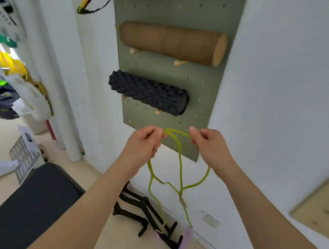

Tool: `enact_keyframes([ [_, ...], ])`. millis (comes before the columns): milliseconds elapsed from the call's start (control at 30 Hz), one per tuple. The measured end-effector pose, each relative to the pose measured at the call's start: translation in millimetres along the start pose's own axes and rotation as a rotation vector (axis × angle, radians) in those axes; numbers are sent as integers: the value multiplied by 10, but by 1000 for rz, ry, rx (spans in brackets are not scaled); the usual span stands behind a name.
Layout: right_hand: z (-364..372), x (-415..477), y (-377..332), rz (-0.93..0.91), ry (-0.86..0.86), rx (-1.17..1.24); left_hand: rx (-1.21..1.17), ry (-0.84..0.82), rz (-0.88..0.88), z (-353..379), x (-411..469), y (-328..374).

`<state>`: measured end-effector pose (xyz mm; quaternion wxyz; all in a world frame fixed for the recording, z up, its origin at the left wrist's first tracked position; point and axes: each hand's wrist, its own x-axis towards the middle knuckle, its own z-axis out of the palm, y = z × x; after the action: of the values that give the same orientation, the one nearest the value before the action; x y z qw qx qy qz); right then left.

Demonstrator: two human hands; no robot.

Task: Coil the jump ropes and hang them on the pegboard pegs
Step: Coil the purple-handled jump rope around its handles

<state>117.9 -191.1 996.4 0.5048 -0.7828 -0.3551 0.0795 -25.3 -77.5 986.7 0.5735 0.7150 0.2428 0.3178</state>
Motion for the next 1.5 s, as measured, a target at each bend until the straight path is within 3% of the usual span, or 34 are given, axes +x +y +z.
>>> enact_keyframes([
  [100,-337,-244,-22,-30,-100,-155,-33,26,109,-10,60,391],
  [200,-472,-619,-85,104,-403,202,-330,-64,134,96,59,758],
  [267,-325,-848,-74,166,-500,436,-461,-121,130,235,32,943],
  [367,-11,-1099,-67,192,-463,550,-631,-140,115,479,51,1129],
  [467,42,-1266,-24,213,-408,459,-734,-118,91,592,175,1283],
  [533,-74,-1342,35,268,-366,448,-537,-74,221,611,314,1319],
  [667,-503,-1404,348,381,-58,417,209,2,602,612,527,1285],
  [767,-798,-1385,672,594,196,559,277,-77,675,726,521,1320],
  [833,-976,-1387,913,712,223,218,63,-134,630,870,477,1418],
  [900,-1097,-1409,1110,826,53,-306,-194,-224,493,1027,400,1577],
  [933,-1136,-1416,1148,755,-58,-483,-271,-271,437,1094,356,1655],
  [967,-1172,-1408,1119,627,-108,-461,-320,-323,406,1160,316,1723],
  [1067,-1124,-1231,785,297,-118,38,-413,-493,363,1344,222,1854],
  [1167,-991,-939,638,216,72,287,-473,-580,349,1480,214,1882],
  [1233,-1019,-810,679,268,248,280,-445,-568,352,1494,274,1816],
  [1300,-1140,-771,698,265,308,204,-294,-547,360,1456,367,1646],
  [1367,-1329,-702,572,233,362,289,-2,-558,318,1405,458,1357],
  [1433,-1538,-613,376,196,371,414,243,-667,191,1394,462,971],
  [1500,-1722,-522,170,169,268,530,273,-846,14,1467,347,560],
])
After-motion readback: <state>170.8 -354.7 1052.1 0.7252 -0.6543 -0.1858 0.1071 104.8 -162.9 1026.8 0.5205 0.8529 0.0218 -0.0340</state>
